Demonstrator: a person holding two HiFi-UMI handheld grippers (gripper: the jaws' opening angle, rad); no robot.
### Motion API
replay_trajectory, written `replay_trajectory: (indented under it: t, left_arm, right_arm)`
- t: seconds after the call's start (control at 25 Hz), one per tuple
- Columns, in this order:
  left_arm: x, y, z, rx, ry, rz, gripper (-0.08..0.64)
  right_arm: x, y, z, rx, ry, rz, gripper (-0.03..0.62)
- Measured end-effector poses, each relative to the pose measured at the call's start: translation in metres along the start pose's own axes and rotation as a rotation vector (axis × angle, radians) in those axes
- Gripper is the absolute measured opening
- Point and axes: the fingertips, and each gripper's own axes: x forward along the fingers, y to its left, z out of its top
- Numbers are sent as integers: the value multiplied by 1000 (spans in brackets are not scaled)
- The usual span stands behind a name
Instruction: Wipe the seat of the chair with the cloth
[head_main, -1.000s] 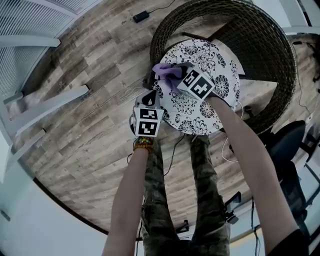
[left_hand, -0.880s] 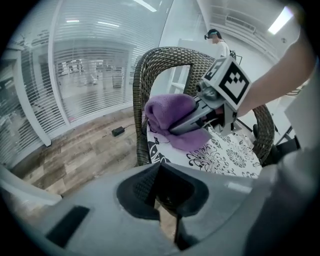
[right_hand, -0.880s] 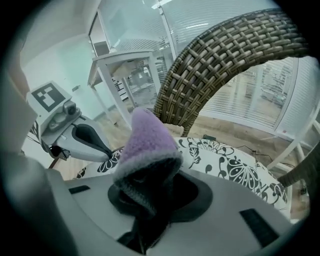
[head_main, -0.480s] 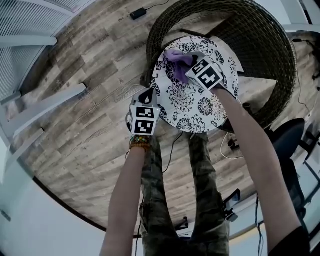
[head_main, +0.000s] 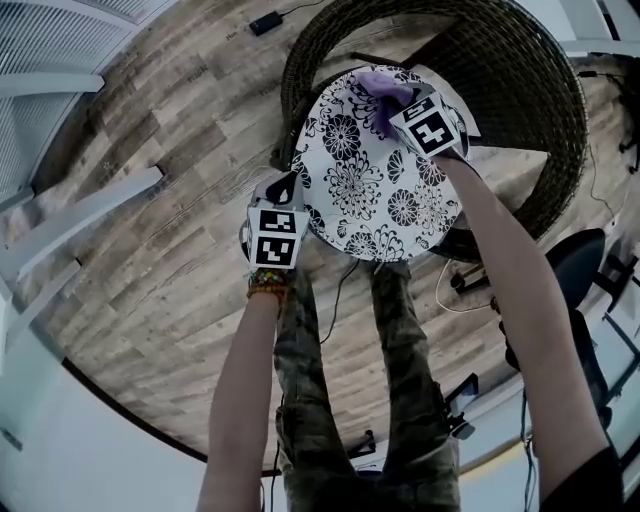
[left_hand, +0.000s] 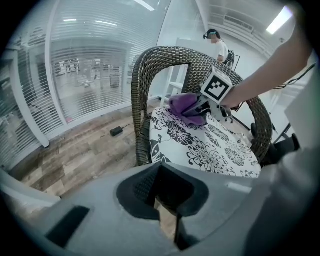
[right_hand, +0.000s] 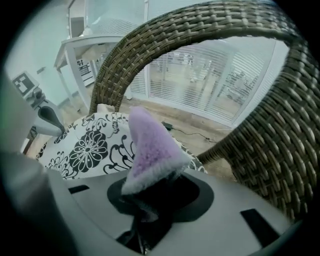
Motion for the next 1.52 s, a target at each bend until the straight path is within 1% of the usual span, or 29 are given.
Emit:
replay_trajectory:
  t: [0.08,0.2,0.28,0.32,0.44,0.52,0.64,0.76,0.84,1.04,1.24,1.4,1.52]
  left_arm:
    - [-1,3,3,10,-11,7,18]
    - [1,1,3,14,-7,2,18]
    - [-2,-4,-5,22,14,-19,18]
    - [-2,-3,-5,32,19,-26,18]
    - [2,1,5,28,14,-40,20]
    - [-1,0,6,25,13,-39,20]
    - [-6,-1,8,52,-6,-19,21]
    - [-11,-10,7,51,-18,-28,21]
    - [-15,-13,8,66,-22,-32,21]
    - [-14,-27,27,99,-78,-45,21]
    - [-12,-41,39,126,-105,-65,21]
    - [-15,-55,43,153,-123,-70,21]
    - [-22,-64,51,176,-156,-63,21]
  right_arm:
    - [-1,-12,-5,22,17,-33,98]
    - [-6,-29,-15,21,46,-82,98]
    - [-14,-25,-24,31,60,-73,98]
    - [-16,-23,-23,29,54,-66,97]
    - [-25,-24,-10,4,11,-59,84]
    - [-33,-20,-7,9,-20,-63,80]
    - [-40,-16,-1,58,-81,-69,80]
    - [-47,-9,-5,113,-120,-65,78]
    - [-53,0,-5,144,-146,-56,78]
    - [-66,12,-13,159,-162,-29,77]
    - [-80,31,-24,237,-175,11,74]
    - [-97,54,-31,262,-211,27,74]
    - [-110,70,-29,302,-268,43,74]
